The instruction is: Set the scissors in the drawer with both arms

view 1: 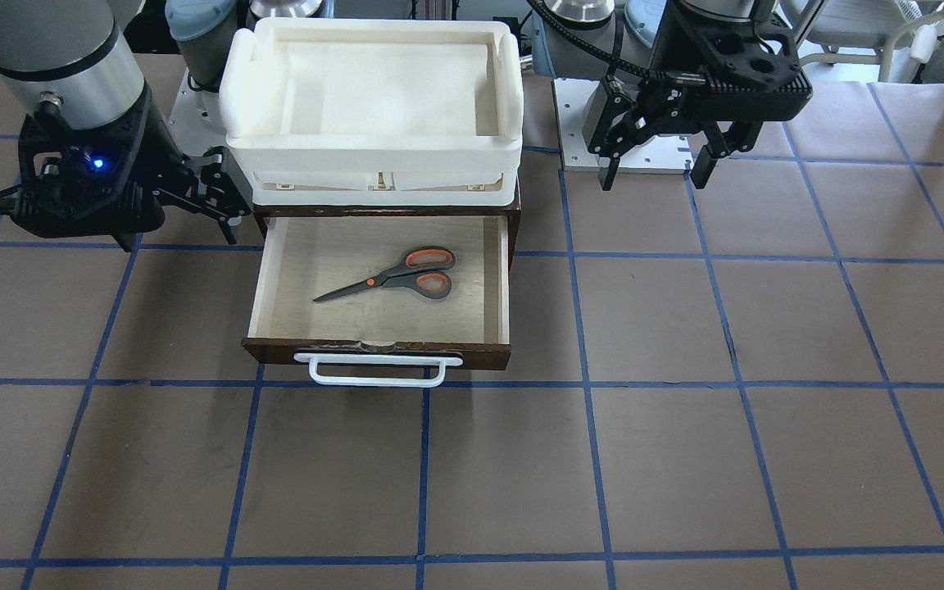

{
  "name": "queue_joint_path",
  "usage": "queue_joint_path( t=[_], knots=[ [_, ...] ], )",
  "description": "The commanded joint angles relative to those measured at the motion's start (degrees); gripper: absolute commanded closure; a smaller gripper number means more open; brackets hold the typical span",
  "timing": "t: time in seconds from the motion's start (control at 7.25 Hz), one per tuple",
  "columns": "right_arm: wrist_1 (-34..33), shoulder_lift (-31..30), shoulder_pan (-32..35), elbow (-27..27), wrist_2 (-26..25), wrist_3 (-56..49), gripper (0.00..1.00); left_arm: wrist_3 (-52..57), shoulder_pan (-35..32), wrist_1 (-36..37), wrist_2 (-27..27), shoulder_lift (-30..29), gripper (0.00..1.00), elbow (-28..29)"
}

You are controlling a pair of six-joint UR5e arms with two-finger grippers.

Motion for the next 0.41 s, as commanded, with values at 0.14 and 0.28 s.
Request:
queue_joint_path(
  t=[0.14, 0.28],
  knots=[
    [0.0, -0.2, -0.1, 0.0, -0.3, 0.0, 0.0, 0.2, -0.1, 0.1, -0.3, -0.3, 0.0, -0.3],
    [-0.1, -0.1, -0.1, 0.0, -0.3, 0.0, 0.0, 0.2, -0.1, 0.1, -0.2, -0.2, 0.0, -0.3]
  ],
)
